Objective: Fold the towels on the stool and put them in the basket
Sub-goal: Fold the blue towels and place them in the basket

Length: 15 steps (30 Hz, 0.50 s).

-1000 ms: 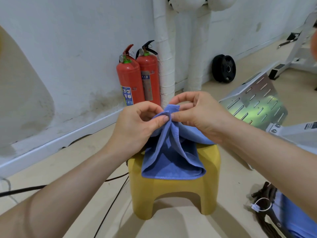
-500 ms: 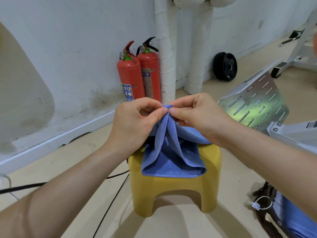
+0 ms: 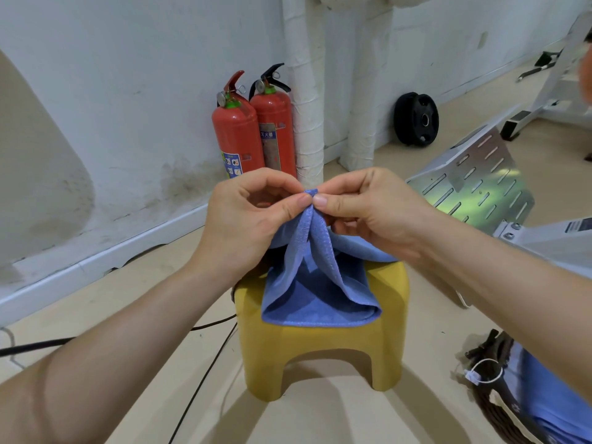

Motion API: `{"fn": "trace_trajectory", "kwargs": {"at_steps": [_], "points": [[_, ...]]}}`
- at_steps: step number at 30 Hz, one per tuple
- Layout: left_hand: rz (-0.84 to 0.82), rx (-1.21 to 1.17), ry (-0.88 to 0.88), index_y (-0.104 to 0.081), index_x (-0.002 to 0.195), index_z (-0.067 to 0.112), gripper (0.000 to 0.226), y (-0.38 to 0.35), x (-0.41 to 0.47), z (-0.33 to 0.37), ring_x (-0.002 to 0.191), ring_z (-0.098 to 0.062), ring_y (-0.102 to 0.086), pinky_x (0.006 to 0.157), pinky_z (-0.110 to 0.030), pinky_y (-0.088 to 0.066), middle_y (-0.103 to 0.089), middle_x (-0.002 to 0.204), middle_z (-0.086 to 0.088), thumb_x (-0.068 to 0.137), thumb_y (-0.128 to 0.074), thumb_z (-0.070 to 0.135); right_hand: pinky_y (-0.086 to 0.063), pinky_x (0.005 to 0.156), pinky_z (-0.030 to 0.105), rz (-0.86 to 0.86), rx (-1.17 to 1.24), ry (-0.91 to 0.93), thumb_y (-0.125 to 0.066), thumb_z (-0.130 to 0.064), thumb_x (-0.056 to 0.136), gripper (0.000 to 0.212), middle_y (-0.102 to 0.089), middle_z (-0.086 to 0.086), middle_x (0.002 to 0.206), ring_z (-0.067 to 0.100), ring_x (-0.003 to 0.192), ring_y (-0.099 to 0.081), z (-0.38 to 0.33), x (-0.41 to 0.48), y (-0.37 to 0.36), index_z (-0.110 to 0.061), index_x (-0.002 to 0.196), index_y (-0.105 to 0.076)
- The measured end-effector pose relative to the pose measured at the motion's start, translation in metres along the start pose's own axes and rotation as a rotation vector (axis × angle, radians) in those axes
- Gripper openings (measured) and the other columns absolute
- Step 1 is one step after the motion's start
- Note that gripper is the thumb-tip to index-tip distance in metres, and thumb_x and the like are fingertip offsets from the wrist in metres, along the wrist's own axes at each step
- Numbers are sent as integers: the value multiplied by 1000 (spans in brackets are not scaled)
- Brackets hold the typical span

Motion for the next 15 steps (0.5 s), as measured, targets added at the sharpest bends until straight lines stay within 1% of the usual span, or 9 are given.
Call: {"fn": "trace_trajectory", "kwargs": {"at_steps": [1, 4, 7, 10, 12, 13, 14, 15], "points": [[-18, -42, 19, -72, 82, 14, 10, -1, 0, 1, 74, -7, -69, 71, -18, -52, -74, 76, 7, 77, -74, 6, -46, 61, 19, -22, 33, -15, -73, -16, 73, 6, -69, 5, 72, 11, 64, -57, 1, 0, 1, -14, 78, -76], [-81, -119, 95, -73, 91, 18, 17, -6, -2, 1, 81, -8, -70, 74, -17, -53, -76, 83, 5, 78, -72, 8, -37, 67, 24, -96, 90, -49, -72, -18, 67, 5, -69, 2, 67, 10, 61, -55, 4, -1, 2, -15, 69, -76], [-152, -143, 135, -74, 89, 17, 14, -10, -3, 1, 83, -9, -71, 74, -18, -53, -76, 84, 3, 80, -69, 6, -31, 68, 28, -135, 125, -73, -73, -19, 65, 5, -67, 2, 64, 12, 62, -50, 7, -2, 3, -15, 65, -75], [-202, -121, 130, -71, 84, 14, 8, -13, -1, 0, 78, -10, -68, 74, -20, -53, -72, 78, 3, 80, -69, 7, -32, 70, 28, -140, 144, -94, -75, -22, 61, 8, -65, 3, 64, 14, 65, -49, 13, -2, 5, -15, 66, -75], [-214, -19, 65, -68, 81, 16, 10, -13, 2, 1, 77, -6, -63, 73, -20, -50, -67, 80, 6, 82, -69, 7, -33, 69, 26, -161, 183, -97, -73, -17, 68, 5, -63, 1, 63, 11, 62, -49, 14, -2, 6, -12, 70, -75], [-221, 33, 28, -67, 81, 18, 10, -13, 4, 2, 78, -7, -62, 73, -22, -50, -65, 82, 6, 84, -68, 8, -35, 69, 26, -189, 205, -93, -73, -14, 72, 5, -63, 0, 64, 11, 62, -50, 13, -2, 6, -11, 75, -73], [-225, 65, 3, -67, 81, 19, 8, -13, 5, 1, 79, -12, -63, 74, -25, -52, -66, 83, 3, 84, -67, 11, -40, 70, 25, -220, 218, -88, -72, -12, 74, 8, -64, 0, 69, 11, 66, -54, 12, -1, 7, -9, 82, -71], [-221, 67, -4, -67, 81, 19, 6, -13, 5, 0, 80, -17, -64, 75, -30, -53, -67, 84, 1, 84, -65, 14, -48, 75, 27, -246, 209, -85, -71, -10, 75, 14, -67, 2, 78, 13, 74, -60, 13, -1, 7, -9, 89, -68]]}}
Point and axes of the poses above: each hand's wrist, its own x-axis towards the middle knuckle, its own y-axis out of the back of the hand, z = x × y, the point moved 4 cm from there along x, towards the middle knuckle
